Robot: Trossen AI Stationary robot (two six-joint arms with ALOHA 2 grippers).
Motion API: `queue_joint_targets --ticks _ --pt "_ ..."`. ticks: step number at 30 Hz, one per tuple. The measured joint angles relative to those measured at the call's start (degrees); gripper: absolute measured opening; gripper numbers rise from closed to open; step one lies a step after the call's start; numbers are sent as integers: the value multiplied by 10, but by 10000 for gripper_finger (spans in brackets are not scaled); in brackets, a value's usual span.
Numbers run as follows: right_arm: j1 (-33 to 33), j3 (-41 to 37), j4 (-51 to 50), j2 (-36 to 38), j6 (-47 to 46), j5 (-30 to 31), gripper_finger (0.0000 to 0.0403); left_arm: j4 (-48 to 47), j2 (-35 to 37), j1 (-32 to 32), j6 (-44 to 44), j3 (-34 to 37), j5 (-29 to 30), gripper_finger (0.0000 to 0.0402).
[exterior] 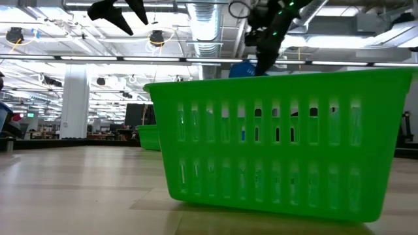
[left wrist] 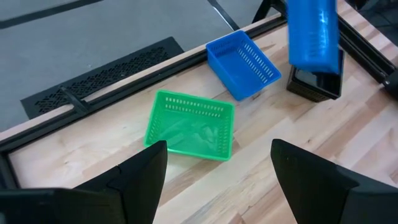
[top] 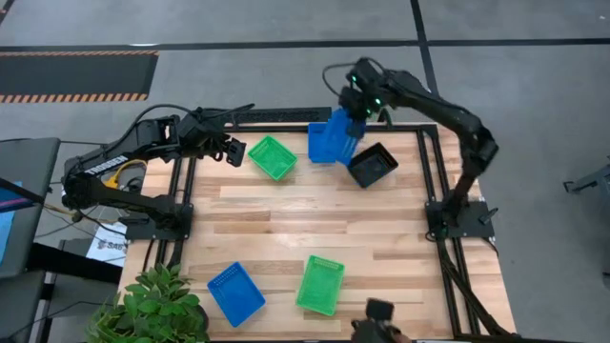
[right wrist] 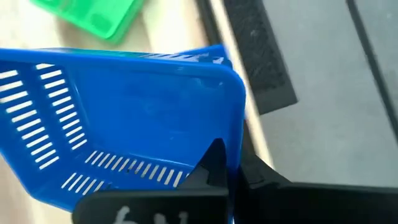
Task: Stack baskets by color
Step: Stack the bottom right blue bin on the top blue bin, then stack the top blue bin on the middle blue bin
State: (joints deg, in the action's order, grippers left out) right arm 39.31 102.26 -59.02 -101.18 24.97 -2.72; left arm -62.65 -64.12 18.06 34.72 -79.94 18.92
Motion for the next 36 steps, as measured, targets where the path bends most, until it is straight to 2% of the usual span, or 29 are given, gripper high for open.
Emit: queue_joint_targets --ticks 7,14,21,25,36 --pt "9 85 -1 -102 38 -2 5 0 0 0 3 0 2 274" --pt "1 101 -1 -165 91 10 5 0 0 0 10 0 5 274" --pt "-2 101 -5 -195 113 12 9 0 0 0 15 0 8 274" --pt "-3 102 -3 -202 124 30 30 0 0 0 15 0 9 274" --pt "-3 102 15 -199 131 29 112 0 0 0 11 0 14 274"
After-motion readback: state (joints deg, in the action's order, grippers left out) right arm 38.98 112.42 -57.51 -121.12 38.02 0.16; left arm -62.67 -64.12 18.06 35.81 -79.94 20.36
